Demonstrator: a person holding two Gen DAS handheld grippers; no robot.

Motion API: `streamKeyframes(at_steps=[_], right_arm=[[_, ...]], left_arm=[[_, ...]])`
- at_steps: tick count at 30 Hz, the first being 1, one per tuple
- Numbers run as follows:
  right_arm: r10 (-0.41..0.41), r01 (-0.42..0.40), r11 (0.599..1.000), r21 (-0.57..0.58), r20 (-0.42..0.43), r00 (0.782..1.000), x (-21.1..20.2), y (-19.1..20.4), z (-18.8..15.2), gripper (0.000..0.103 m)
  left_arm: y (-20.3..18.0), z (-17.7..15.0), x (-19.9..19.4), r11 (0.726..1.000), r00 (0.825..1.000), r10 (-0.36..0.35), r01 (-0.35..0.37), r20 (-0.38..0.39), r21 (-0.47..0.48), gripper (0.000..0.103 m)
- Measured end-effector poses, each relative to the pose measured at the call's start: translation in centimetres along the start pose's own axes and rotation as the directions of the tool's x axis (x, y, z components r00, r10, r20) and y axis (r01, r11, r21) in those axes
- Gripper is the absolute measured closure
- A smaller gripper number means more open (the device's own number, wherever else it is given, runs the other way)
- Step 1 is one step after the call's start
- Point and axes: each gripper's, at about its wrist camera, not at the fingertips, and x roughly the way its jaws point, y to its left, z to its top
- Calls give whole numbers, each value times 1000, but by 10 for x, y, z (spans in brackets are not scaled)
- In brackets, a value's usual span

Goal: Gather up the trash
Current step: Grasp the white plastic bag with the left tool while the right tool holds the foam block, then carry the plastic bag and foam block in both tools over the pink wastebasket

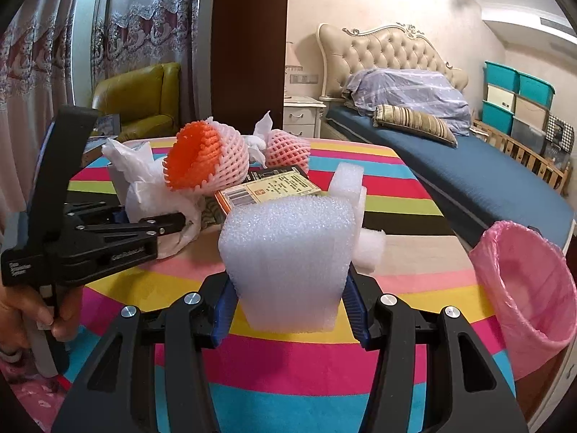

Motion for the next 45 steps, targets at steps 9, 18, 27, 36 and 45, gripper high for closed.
streamKeyframes(at_steps=[9, 18, 27, 36, 45], right_arm=[[-128, 129, 991, -31, 36, 991, -13, -9, -5, 53], [-212, 212, 977, -5, 42, 976, -23, -39, -7, 53], [-267, 268, 963, -11, 51, 962, -29, -49, -10, 53], [-307, 309, 951, -19, 65, 950, -31, -54, -12, 53], [-348, 347, 938, 30, 92, 933, -46, -75, -11, 53]], left_arm=[[-4, -16, -24, 999, 998, 15, -17, 60, 28, 69], [-14, -25, -48, 998, 994, 7, -14, 114, 60, 69], [-26, -26, -69, 994, 985, -3, -16, 171, 111, 69], [-37, -21, -82, 989, 978, -25, -6, 208, 147, 69], [-54, -14, -91, 979, 969, -95, 49, 229, 198, 69]])
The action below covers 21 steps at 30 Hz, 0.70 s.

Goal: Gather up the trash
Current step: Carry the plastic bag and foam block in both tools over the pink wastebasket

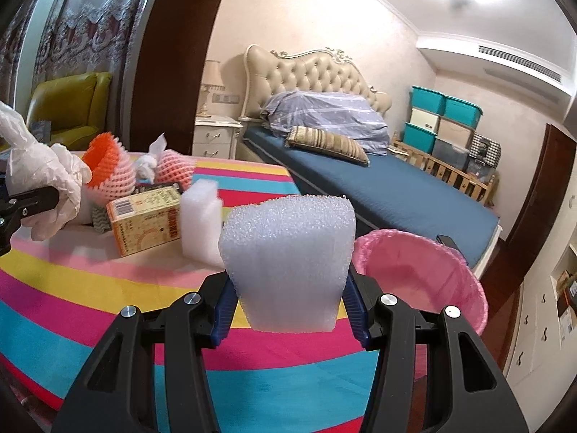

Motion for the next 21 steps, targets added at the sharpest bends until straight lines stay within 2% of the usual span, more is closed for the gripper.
streamKeyframes(at_steps=[12, 21], right_arm=[[-58, 57, 997, 54, 20, 998, -7, -35, -2, 53], [-86, 84, 990, 112, 6, 996, 0, -68, -8, 53]], left_arm=[[-37, 22, 20, 993, 994, -106, 106, -16, 52, 69], [-84, 42, 49, 972, 976, -212, 216, -49, 93, 69]])
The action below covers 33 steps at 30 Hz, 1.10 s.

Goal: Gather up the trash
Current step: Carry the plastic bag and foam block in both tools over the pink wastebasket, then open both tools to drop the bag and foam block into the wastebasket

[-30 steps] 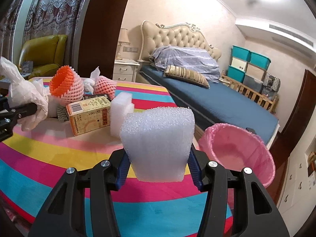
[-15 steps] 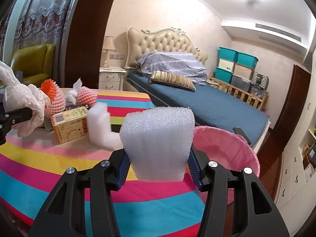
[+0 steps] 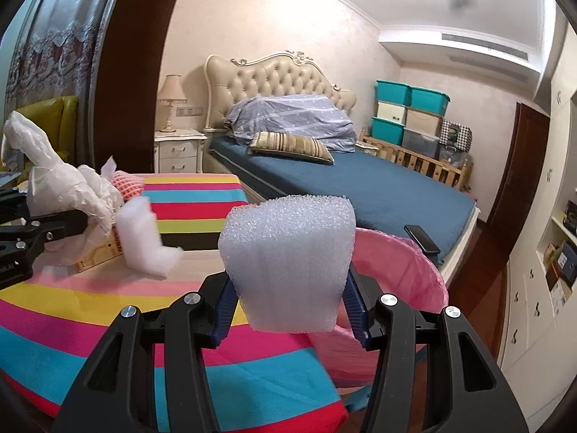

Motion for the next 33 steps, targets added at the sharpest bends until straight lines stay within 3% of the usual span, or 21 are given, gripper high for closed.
streamKeyframes(at_steps=[7, 17, 26, 33], right_arm=[[39, -41, 996, 84, 16, 999, 11, -44, 0, 53], [59, -59, 970, 235, 6, 998, 31, -128, -17, 53], [55, -44, 958, 284, -34, 998, 61, -153, -32, 52], [88, -70, 949, 306, -47, 995, 76, -158, -47, 52]], left_arm=[[-32, 24, 39, 996, 995, -92, 93, -30, 18, 69], [-82, 62, 103, 967, 968, -247, 249, -50, 43, 69], [-116, 80, 163, 940, 936, -341, 342, -90, 0, 69], [-131, 86, 196, 934, 927, -356, 356, -120, -26, 68]])
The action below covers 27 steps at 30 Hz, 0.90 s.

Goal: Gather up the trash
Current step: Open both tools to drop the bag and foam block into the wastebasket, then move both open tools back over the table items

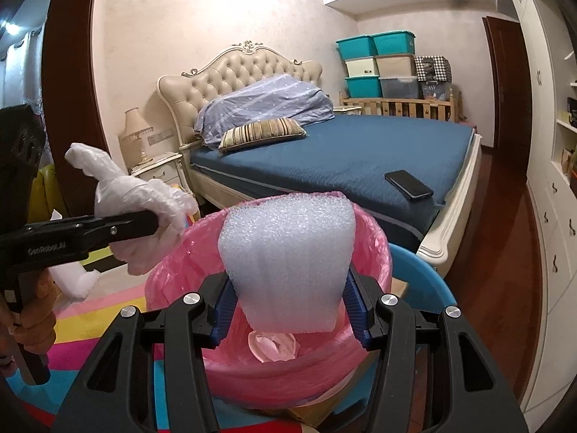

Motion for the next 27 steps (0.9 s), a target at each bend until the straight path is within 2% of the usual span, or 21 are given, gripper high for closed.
streamKeyframes(at_steps=[2, 4, 5, 6, 8, 12, 15, 17, 20, 25, 27], right_arm=[[6, -5, 1000, 18, -11, 1000, 8, -3, -1, 51], [9, -8, 1000, 18, -22, 1000, 12, -4, -2, 49], [3, -2, 1000, 20, -28, 1000, 14, -5, -3, 40], [4, -3, 1000, 26, -21, 1000, 12, -6, -4, 33], [4, -4, 999, 42, -7, 1000, 7, -9, -4, 28], [-10, 9, 999, 49, 8, 1000, -8, -16, -3, 27], [-17, 16, 999, 44, 22, 1000, -22, -15, -3, 26], [-20, 19, 999, 34, 34, 999, -32, -9, -2, 25], [-19, 19, 1000, 16, 44, 999, -44, 3, -2, 23], [21, -20, 1000, -21, 35, 999, -50, 36, -2, 22], [61, -60, 997, -37, 17, 998, -48, 56, -2, 20]], left_arm=[[-1, 1, 8, 1000, 1000, -6, 6, -10, -5, 65], [-1, 5, 15, 1000, 999, -23, 23, -22, -14, 59], [-2, 5, 17, 1000, 999, -28, 27, -25, -15, 52], [-2, 6, 18, 1000, 1000, -20, 20, -22, -13, 50], [-3, 6, 16, 1000, 1000, 2, -2, -11, 3, 46], [1, 4, 3, 999, 998, 49, -49, 25, 8, 25], [7, 0, -14, 995, 994, 100, -100, 53, -4, 19], [11, -7, -26, 988, 986, 154, -155, 70, -1, 13], [13, -21, -51, 965, 961, 259, -261, 98, 13, 8], [20, -51, -98, 930, 924, 364, -368, 114, 16, 6], [22, -64, -117, 919, 914, 390, -395, 115, 20, 5]])
